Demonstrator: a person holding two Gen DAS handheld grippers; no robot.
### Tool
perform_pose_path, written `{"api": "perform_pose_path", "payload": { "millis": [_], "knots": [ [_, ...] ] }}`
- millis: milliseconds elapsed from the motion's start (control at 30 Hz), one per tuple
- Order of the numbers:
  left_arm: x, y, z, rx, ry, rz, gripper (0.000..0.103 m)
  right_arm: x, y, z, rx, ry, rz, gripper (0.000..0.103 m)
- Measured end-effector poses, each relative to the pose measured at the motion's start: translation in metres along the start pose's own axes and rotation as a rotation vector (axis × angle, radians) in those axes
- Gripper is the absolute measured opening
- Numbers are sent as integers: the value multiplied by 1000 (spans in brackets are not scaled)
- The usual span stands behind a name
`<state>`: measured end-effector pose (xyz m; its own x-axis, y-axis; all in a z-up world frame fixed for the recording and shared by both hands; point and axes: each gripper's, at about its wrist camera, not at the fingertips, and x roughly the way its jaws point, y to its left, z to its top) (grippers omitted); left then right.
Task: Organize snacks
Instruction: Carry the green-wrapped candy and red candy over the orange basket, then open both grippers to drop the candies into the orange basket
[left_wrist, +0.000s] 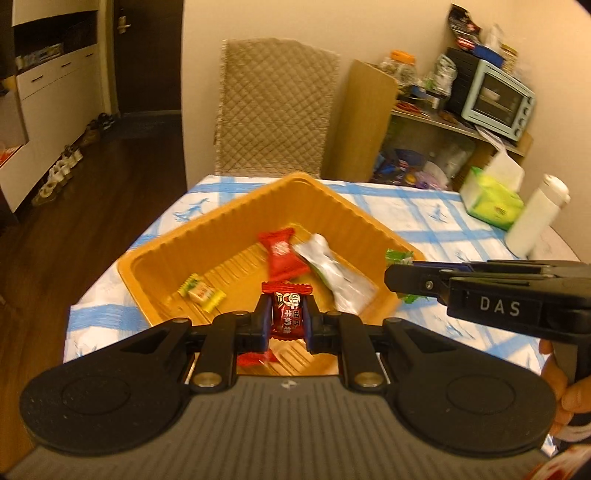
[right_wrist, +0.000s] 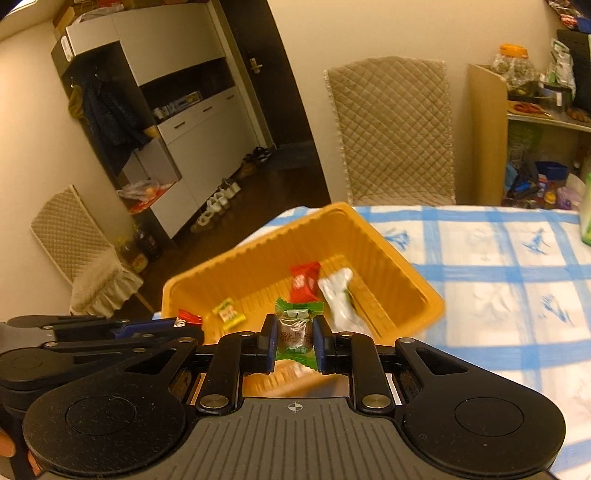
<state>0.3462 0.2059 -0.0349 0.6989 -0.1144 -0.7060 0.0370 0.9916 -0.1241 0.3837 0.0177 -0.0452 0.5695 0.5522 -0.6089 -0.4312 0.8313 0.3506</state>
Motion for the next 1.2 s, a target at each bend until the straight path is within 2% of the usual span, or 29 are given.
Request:
{"api": "perform_pose_path", "payload": {
  "millis": [367,633,1200],
  "knots": [
    [32,32,25,-40,21,36,15,59,7,31,-17,43,-4,20],
    [57,47,30,-73,58,46,15,93,-4,32,11,94,-31,20],
    [89,51,34,-76,99,40,16,114,-15,36,26,114,-47,20]
  ]
}}
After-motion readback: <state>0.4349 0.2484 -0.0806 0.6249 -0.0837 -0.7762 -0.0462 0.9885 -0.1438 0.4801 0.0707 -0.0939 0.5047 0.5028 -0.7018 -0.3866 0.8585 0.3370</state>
